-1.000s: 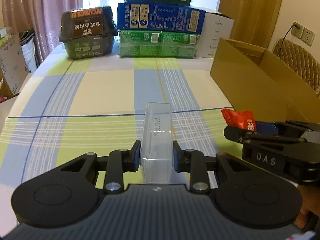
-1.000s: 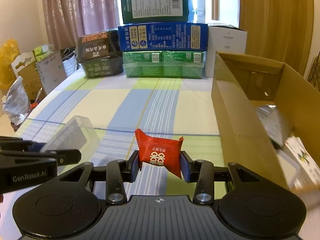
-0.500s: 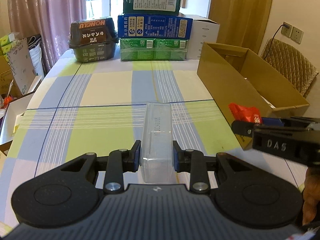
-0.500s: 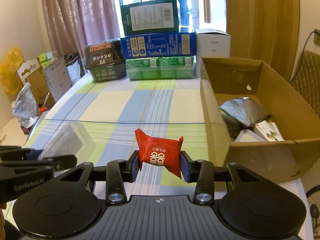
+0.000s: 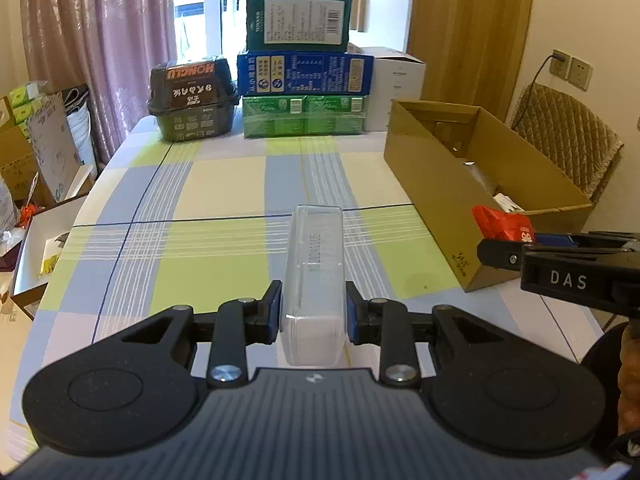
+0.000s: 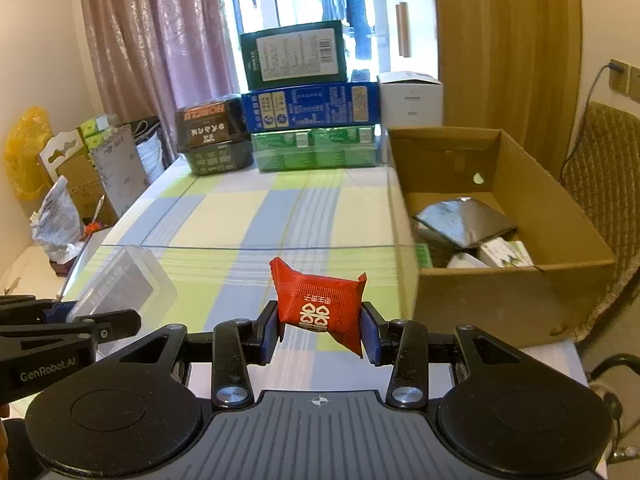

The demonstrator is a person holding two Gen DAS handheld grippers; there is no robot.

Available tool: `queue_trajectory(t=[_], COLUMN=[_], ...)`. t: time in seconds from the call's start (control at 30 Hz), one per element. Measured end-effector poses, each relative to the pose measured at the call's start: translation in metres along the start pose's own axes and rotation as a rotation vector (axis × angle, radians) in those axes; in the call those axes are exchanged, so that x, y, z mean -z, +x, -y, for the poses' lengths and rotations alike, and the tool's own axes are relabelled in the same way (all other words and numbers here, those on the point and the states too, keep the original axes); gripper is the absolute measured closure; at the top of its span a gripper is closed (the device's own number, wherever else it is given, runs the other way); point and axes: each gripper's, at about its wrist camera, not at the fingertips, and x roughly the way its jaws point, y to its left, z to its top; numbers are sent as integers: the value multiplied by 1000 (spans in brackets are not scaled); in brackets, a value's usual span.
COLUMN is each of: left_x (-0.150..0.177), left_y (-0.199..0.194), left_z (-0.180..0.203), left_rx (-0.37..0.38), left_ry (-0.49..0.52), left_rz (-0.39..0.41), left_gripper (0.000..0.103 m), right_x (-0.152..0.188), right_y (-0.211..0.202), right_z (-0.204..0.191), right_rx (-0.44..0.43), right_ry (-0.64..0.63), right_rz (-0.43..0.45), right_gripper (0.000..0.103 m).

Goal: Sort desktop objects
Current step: 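Carry the clear case and red candy over the cardboard box with both tools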

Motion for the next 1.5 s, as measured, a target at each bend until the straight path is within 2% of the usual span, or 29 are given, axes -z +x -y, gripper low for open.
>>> queue_trajectory(t=[0.33, 0.7, 1.5], left_x=[1, -3, -27], left_y=[-18, -21, -16], left_z=[33, 74, 137], left_rx=[25, 68, 147], left_ry=[57, 124, 237], left_rz=[25, 34, 58], left_gripper=[77, 77, 77], right_x=[5, 6, 3], right_y=[-39, -67, -91], right_z=[35, 73, 133], right_rx=[61, 109, 193], right_ry=[14, 50, 119], right_rz=[3, 16, 35], right_gripper=[64, 64, 64])
